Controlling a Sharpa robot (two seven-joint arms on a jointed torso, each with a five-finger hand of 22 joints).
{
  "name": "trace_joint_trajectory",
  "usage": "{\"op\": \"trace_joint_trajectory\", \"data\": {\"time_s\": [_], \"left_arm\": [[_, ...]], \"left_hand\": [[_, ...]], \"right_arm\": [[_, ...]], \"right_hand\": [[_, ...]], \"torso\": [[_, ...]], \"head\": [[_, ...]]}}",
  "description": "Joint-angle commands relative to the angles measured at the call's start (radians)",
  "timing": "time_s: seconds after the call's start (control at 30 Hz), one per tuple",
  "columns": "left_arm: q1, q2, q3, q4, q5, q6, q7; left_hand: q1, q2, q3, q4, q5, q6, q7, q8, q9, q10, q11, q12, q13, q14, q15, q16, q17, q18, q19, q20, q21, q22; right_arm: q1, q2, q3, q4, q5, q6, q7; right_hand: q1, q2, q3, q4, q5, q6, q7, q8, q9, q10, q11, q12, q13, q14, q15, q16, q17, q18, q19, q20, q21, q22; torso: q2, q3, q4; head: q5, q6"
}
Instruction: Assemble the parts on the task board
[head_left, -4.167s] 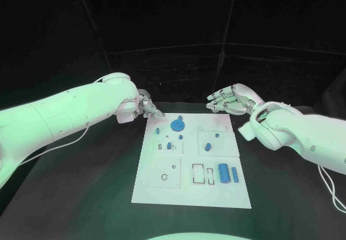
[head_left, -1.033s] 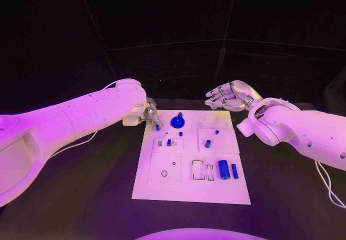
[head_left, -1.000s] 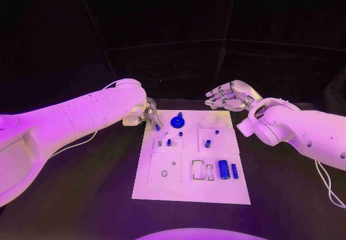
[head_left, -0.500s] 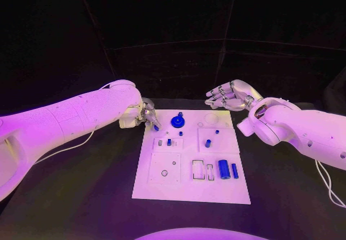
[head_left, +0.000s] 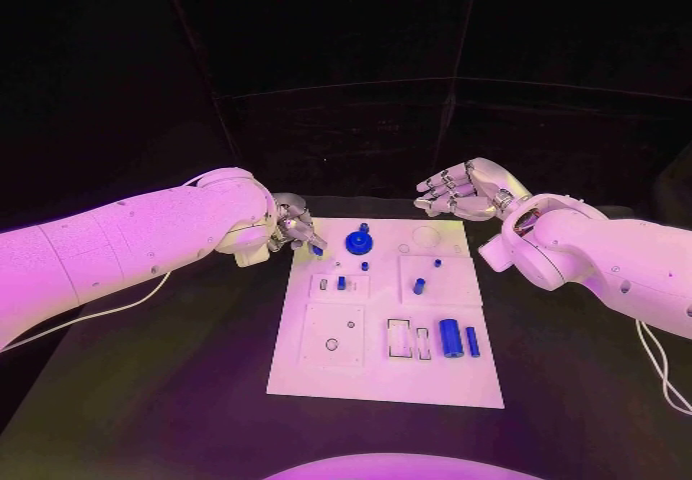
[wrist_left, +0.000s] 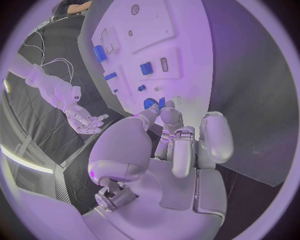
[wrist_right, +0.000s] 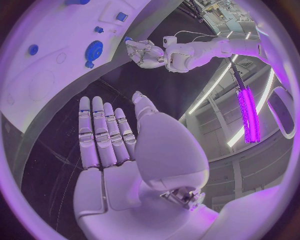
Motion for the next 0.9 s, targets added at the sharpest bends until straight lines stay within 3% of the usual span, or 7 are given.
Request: {"op": "trace_joint_trajectory", "data": {"time_s": [0.03,0.27,0.37,0.9], "left_arm": [[-0.009,-0.017,-0.001,0.038,-0.034,-0.116,0.026],[-0.029,-0.045,-0.023,0.093,-0.104,-0.136,0.026],[-0.038,-0.052,-0.029,0.107,-0.124,-0.142,0.023],[-0.069,-0.053,-0.040,0.137,-0.161,-0.146,0.018]], "left_hand": [[-0.010,0.000,0.081,-0.074,0.001,0.001,-0.007,0.006,0.003,0.006,0.000,0.003,0.001,0.105,-0.004,0.003,0.263,0.001,0.008,0.001,0.006,0.002],[-0.012,-0.002,0.086,-0.074,0.001,0.002,-0.008,0.008,0.004,0.008,-0.001,0.005,0.003,0.105,-0.005,0.003,0.263,0.000,0.009,0.001,0.007,0.004],[-0.014,-0.004,0.089,-0.074,0.001,0.002,-0.008,0.009,0.004,0.009,-0.001,0.005,0.004,0.105,-0.005,0.003,0.263,0.000,0.010,0.000,0.009,0.006],[-0.018,-0.008,0.099,-0.075,0.001,0.003,-0.009,0.012,0.006,0.013,-0.002,0.008,0.006,0.105,-0.006,0.003,0.263,-0.001,0.012,-0.001,0.011,0.009]], "right_arm": [[0.002,-0.001,0.001,0.001,-0.002,0.005,0.006],[0.002,-0.002,0.000,0.001,-0.002,0.006,0.006],[0.002,-0.003,0.000,0.000,-0.002,0.007,0.006],[0.002,0.000,0.000,-0.002,-0.002,0.009,0.009]], "right_hand": [[-0.002,0.011,0.000,-0.007,0.006,-0.010,0.025,0.003,0.001,-0.008,0.000,0.003,-0.001,-0.003,0.002,-0.006,-0.001,0.012,0.009,-0.001,-0.003,-0.001],[-0.002,0.011,0.000,-0.007,0.006,-0.010,0.025,0.003,0.001,-0.008,0.000,0.003,-0.001,-0.003,0.002,-0.006,-0.001,0.012,0.009,-0.001,-0.003,-0.001],[-0.002,0.011,0.000,-0.007,0.006,-0.010,0.025,0.003,0.001,-0.008,0.000,0.003,-0.001,-0.003,0.002,-0.006,-0.001,0.012,0.009,-0.001,-0.003,-0.001],[-0.002,0.011,0.000,-0.007,0.006,-0.010,0.025,0.003,0.001,-0.008,0.000,0.003,-0.001,-0.003,0.002,-0.006,-0.001,0.012,0.009,-0.001,-0.003,-0.001]], "torso": [[-0.003,0.0013,0.0060],[-0.005,-0.0004,0.0077],[-0.004,0.0007,0.0070],[-0.003,0.0015,0.0048]], "head": [[-0.002,-0.002],[-0.002,-0.008],[-0.001,-0.009],[0.002,-0.014]]}}
